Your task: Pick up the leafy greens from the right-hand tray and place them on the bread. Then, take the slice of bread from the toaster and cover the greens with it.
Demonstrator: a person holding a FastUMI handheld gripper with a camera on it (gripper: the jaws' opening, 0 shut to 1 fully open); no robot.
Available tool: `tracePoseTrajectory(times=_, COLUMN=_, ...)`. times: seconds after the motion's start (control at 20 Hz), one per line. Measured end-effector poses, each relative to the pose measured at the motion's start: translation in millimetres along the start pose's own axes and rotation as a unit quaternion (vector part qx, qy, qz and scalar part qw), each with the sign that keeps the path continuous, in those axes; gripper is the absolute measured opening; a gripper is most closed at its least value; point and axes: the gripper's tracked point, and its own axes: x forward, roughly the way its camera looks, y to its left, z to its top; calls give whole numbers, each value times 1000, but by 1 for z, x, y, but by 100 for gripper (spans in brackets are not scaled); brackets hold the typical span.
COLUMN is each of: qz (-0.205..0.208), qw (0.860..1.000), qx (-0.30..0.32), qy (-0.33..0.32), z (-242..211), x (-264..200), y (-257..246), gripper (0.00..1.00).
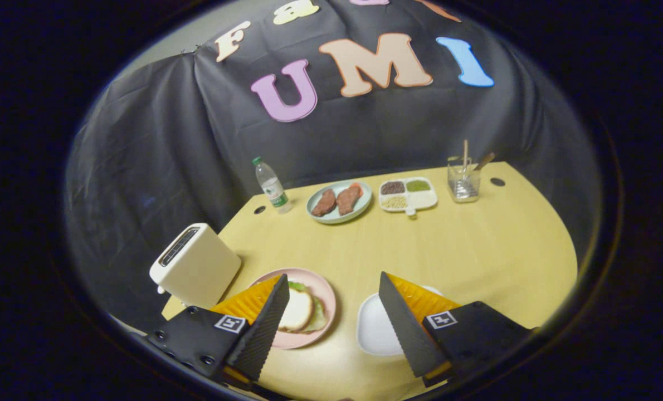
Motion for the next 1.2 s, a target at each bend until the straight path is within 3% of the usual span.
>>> tracePoseTrajectory(times=0.25, qz=-50, qw=995, qx=-39, qy=-78, z=37, x=-32, y=-39, gripper=100)
tracePoseTrajectory(times=0.55, qz=-98, qw=976, qx=-76, qy=-180, z=93, x=-72, y=-67, gripper=100)
tracePoseTrajectory(times=1.2, qz=-127, qw=946, qx=-115, qy=-277, z=160, x=-119, y=-71, gripper=100)
